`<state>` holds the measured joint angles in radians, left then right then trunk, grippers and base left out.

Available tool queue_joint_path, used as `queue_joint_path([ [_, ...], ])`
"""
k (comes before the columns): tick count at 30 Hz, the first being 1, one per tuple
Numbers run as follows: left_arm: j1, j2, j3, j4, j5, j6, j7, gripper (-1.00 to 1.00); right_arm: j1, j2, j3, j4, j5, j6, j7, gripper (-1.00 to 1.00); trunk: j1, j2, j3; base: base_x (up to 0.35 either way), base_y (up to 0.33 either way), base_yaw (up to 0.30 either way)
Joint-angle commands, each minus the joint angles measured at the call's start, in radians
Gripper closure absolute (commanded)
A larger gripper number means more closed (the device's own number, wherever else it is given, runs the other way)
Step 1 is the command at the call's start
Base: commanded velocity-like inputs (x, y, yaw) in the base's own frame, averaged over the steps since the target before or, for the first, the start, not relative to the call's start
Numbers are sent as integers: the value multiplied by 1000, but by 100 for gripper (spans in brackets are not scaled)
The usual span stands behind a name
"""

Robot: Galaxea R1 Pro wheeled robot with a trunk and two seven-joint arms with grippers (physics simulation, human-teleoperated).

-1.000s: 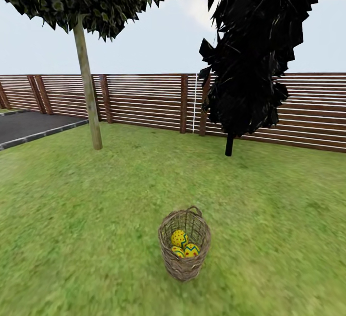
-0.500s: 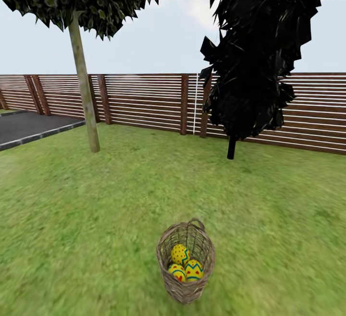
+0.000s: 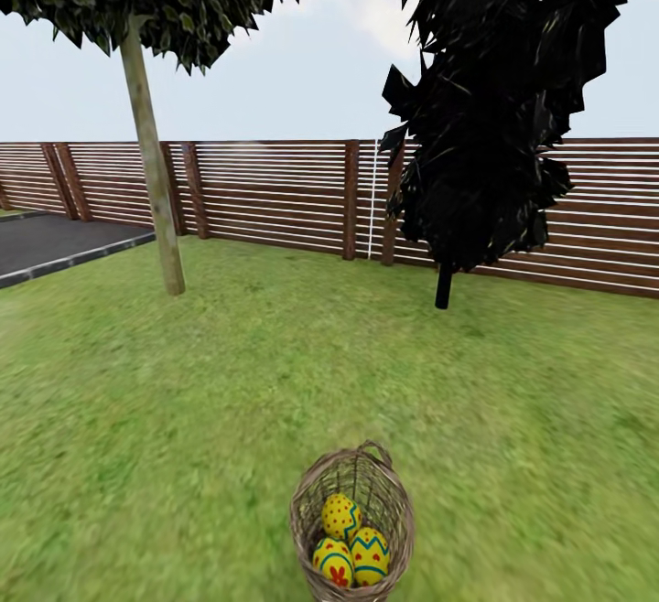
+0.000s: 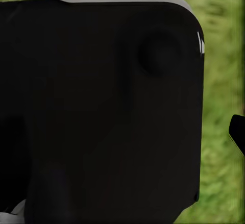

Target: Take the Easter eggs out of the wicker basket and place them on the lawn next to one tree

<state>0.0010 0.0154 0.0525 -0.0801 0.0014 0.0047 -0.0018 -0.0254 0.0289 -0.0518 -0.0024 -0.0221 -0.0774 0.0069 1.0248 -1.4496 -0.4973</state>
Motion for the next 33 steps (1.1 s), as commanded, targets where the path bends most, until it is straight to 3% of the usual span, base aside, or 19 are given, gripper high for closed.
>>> queue_joint_path([
  [1,0,0,5,-1,0,0,0,-100,0,0,-5,1,-2,-4,1,-100,0,0,-1,117,-23,0],
  [33,0,0,6,-1,0,0,0,-100,0,0,-5,1,-4,-2,4,-100,0,0,-1,9,-2,0],
])
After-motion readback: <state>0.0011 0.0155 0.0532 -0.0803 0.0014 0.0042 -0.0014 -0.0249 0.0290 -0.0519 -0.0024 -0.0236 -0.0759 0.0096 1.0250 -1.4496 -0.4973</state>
